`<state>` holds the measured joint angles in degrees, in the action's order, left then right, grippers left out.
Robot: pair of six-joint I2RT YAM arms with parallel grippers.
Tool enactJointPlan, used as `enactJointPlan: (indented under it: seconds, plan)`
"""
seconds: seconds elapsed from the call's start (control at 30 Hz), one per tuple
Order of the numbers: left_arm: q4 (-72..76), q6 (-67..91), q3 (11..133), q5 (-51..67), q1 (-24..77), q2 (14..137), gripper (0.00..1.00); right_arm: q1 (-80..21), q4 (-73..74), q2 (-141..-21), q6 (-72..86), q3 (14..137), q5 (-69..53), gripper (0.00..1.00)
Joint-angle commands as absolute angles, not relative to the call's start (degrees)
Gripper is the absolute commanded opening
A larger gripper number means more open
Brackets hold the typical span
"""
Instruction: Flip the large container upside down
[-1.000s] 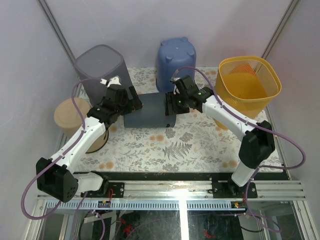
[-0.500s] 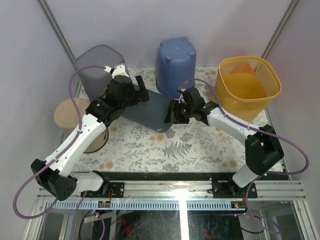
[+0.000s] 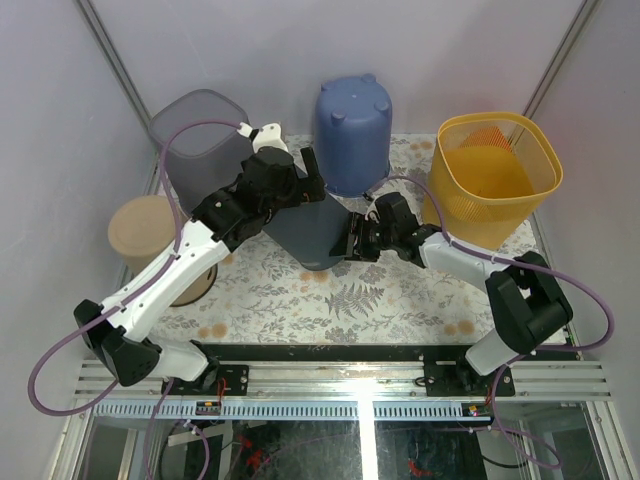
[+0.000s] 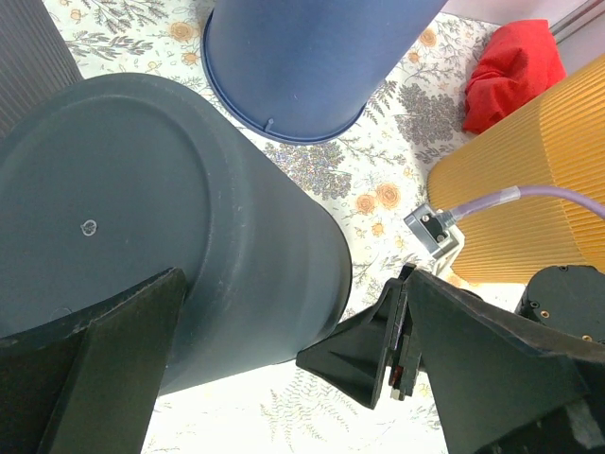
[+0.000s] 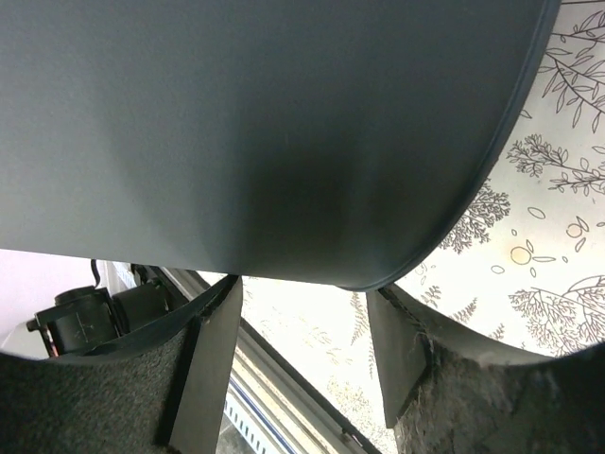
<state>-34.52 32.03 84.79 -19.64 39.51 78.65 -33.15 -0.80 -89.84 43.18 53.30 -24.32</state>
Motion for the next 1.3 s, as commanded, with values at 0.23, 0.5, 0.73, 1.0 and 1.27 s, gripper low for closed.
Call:
enactJointPlan:
  seconds: [0.23,0.5,0.73,1.0,1.27]
  plan:
    - [-38.3,32.9,88.0,-17.1,42.4,81.2,1.00,-32.4,-24.3,-93.6,51.1,51.8,-31.5,0.62]
    - [-38.6,32.5,89.4,-16.9,42.6,82.2,1.00,-32.1,-19.6,-96.9,50.0,53.8,-31.5,0.62]
    - [-39.0,32.0,91.2,-17.4,42.7,83.5,1.00,-31.8,-18.7,-98.4,49.2,54.6,-31.8,0.62]
    - [-42.8,30.7,94.9,-20.8,42.8,80.6,1.00,-31.7,-14.8,-101.8,46.1,59.4,-30.4,0.62]
    - [-45.5,30.9,93.7,-23.8,42.6,73.6,1.00,-31.7,-9.3,-112.5,43.2,74.2,-29.8,0.63]
